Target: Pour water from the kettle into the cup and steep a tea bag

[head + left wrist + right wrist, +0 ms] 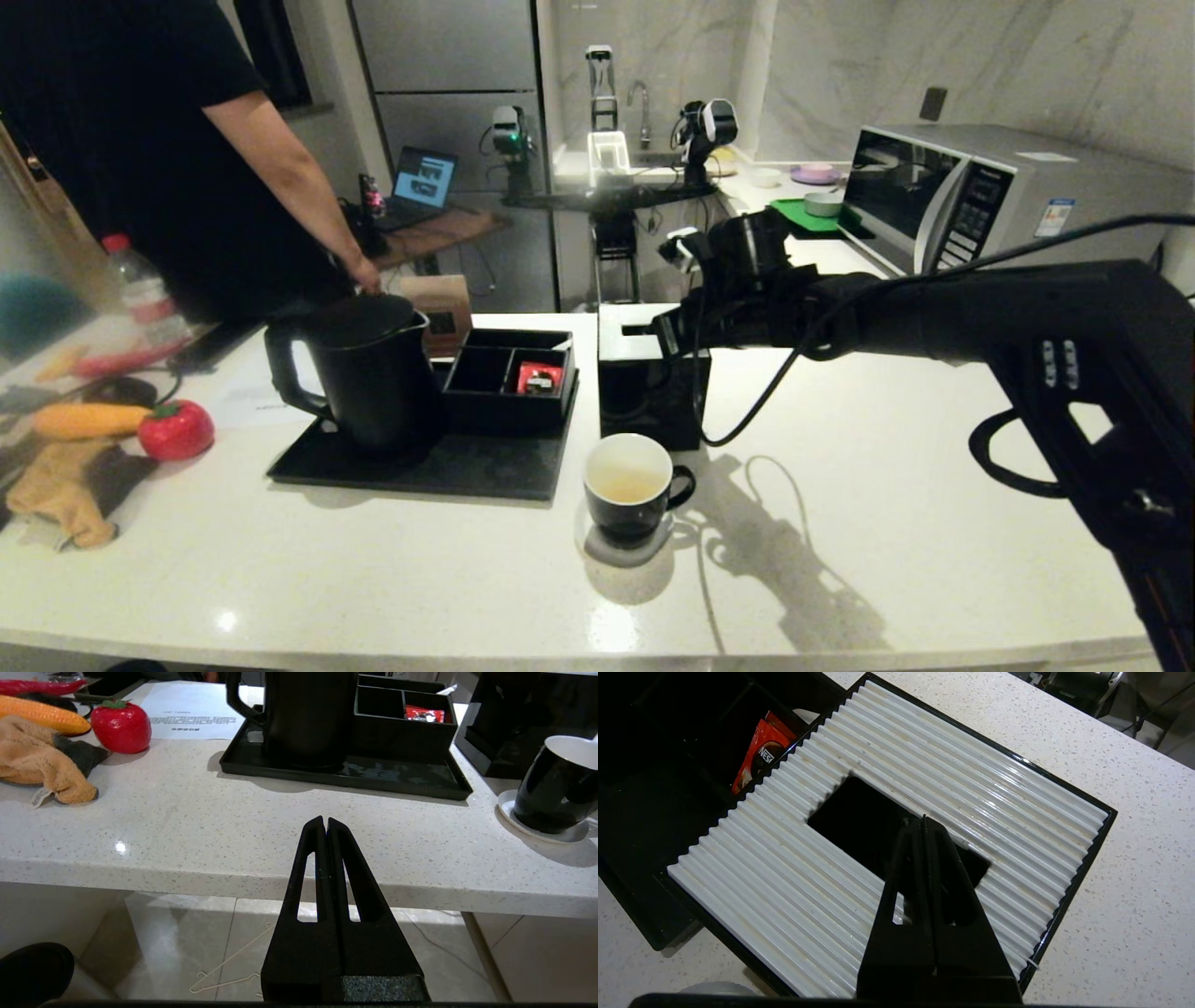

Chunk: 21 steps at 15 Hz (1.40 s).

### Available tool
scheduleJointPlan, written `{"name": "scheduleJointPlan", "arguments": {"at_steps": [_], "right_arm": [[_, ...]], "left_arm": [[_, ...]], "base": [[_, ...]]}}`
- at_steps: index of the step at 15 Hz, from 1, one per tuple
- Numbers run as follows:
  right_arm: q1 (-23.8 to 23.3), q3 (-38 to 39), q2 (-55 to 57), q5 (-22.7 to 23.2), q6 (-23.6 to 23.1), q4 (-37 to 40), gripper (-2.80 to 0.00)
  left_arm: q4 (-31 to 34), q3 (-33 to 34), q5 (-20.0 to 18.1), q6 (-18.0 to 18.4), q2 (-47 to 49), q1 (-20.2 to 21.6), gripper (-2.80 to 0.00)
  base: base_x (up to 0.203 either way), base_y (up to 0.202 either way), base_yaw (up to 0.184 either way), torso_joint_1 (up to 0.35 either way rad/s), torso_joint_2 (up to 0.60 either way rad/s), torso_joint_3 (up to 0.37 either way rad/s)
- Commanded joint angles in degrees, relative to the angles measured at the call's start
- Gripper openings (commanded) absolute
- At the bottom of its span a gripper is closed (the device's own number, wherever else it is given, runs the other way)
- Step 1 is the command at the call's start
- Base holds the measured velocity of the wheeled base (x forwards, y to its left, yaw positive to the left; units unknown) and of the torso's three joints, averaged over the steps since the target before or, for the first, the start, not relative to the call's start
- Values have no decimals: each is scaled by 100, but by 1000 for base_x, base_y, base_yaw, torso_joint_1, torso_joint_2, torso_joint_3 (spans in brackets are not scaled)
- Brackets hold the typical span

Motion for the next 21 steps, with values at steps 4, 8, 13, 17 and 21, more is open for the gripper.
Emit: {"name": "scheduleJointPlan", "arguments": {"at_steps": [4,8,13,17,21], "right_arm": [[98,9,-16,6,-7,-17,-280],[92,9,-132,-134,-7,-14,-280],[81,9,-472,-134,-1,-17,-280],[53,49,-766,-170,11,7,-280],[-26,267,-1198,-195,19,43,-280]], "left_arm": [[-1,0,0,-6,-2,-1,-280],[-1,0,0,-6,-2,-1,-280],[-1,0,0,-6,-2,-1,-280],[-1,0,0,-6,-2,-1,-280],[-1,0,0,-6,-2,-1,-280]], "base": [[0,0,0,0,0,0],[0,0,0,0,0,0],[0,0,0,0,0,0],[0,0,0,0,0,0],[0,0,0,0,0,0]]}}
